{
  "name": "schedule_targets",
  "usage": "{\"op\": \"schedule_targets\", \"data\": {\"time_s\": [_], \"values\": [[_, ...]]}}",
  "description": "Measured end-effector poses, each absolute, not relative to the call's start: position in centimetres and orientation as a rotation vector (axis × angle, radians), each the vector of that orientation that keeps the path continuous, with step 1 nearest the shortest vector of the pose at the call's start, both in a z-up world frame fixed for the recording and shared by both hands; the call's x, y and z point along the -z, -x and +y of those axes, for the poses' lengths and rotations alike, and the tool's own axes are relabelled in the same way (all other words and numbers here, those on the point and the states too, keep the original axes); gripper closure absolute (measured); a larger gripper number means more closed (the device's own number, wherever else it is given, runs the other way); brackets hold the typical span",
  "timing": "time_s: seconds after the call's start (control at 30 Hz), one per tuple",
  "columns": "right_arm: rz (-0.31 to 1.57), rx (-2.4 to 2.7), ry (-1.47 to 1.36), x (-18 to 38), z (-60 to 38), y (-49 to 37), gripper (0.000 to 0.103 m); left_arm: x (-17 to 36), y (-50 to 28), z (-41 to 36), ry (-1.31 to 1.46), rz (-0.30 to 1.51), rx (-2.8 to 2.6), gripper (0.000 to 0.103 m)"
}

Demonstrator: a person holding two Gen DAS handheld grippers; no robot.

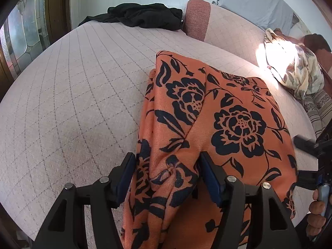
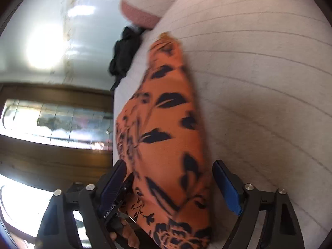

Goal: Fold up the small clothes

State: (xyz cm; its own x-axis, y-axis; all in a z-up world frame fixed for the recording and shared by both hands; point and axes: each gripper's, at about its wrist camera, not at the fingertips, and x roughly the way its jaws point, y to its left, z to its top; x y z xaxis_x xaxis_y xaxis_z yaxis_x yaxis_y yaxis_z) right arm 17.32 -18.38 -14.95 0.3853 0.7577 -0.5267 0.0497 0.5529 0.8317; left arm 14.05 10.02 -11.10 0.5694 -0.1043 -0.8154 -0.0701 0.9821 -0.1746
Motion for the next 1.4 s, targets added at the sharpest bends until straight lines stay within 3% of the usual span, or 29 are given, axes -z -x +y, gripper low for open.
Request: {"op": "schedule_targets", "data": {"time_s": [0.03,0.13,0.2,0.27,0.43,0.5,0.57,0.6,0.63,0.73,0.8,0.9,0.97,1.03,1.07,1.1,1.13,1.17,1.3,1.37,1.4], "values": [[1.117,-0.517,-0.826,14.7,-17.6,-17.5,0.064,11.2,-14.1,10.0,0.199,0.965,0.022,0.037],[1.061,-0.438,-0.652,12.3,-16.2,-16.6,0.07,10.9,-13.8,10.2,0.214,0.966,0.026,0.036],[1.064,-0.396,-0.5,12.2,-14.5,-16.3,0.07,11.1,-13.8,10.4,0.227,0.97,0.029,0.035],[1.114,-0.378,-0.546,13.9,-15.1,-16.9,0.065,11.1,-13.9,10.7,0.23,0.97,0.03,0.034],[1.005,-0.424,-0.782,11.9,-18.9,-17.8,0.03,11.1,-13.8,10.8,0.244,0.97,0.036,0.034],[0.949,-0.402,-0.868,12.2,-20.2,-19.3,0.022,11.0,-13.8,10.8,0.243,0.97,0.036,0.034],[1.045,-0.394,-0.908,14.3,-19.9,-22.0,0.024,11.0,-13.8,10.9,0.247,0.972,0.037,0.034],[1.116,-0.428,-0.908,15.6,-19.1,-23.0,0.063,11.1,-13.9,10.9,0.247,0.973,0.036,0.034],[1.138,-0.435,-0.841,15.5,-18.1,-23.5,0.071,11.1,-13.9,10.9,0.251,0.97,0.038,0.034],[1.014,-0.409,-0.602,11.3,-16.1,-22.2,0.072,11.2,-13.9,11.0,0.254,0.967,0.039,0.034],[1.059,-0.362,-0.519,12.4,-15.3,-22.4,0.072,11.2,-13.9,10.8,0.243,0.968,0.039,0.032],[1.082,-0.324,-0.658,14.2,-17.9,-22.4,0.044,11.2,-13.8,10.8,0.243,0.965,0.038,0.032],[1.039,-0.343,-0.695,13.0,-18.6,-22.0,0.041,11.2,-13.8,10.9,0.248,0.966,0.041,0.032],[0.998,-0.38,-0.7,11.9,-18.7,-22.7,0.024,11.2,-13.8,10.9,0.242,0.965,0.038,0.032],[0.989,-0.374,-0.702,11.9,-18.7,-23.3,0.023,11.2,-13.9,11.0,0.243,0.965,0.039,0.032],[1.017,-0.347,-0.712,12.8,-18.9,-24.5,0.024,11.2,-13.9,10.9,0.245,0.966,0.04,0.032],[1.072,-0.335,-0.731,14.0,-18.0,-25.8,0.032,11.2,-13.9,11.0,0.248,0.966,0.043,0.032],[1.136,-0.37,-0.783,15.6,-17.8,-26.7,0.077,11.2,-13.8,10.9,0.246,0.967,0.044,0.032],[1.019,-0.327,-0.521,11.4,-14.8,-25.0,0.074,11.2,-13.8,11.1,0.257,0.968,0.049,0.031],[1.078,-0.275,-0.499,12.5,-15.0,-25.5,0.064,11.2,-13.8,11.0,0.256,0.966,0.048,0.031],[1.083,-0.25,-0.519,12.4,-15.2,-25.4,0.053,11.2,-13.7,11.1,0.261,0.963,0.049,0.031]]}}
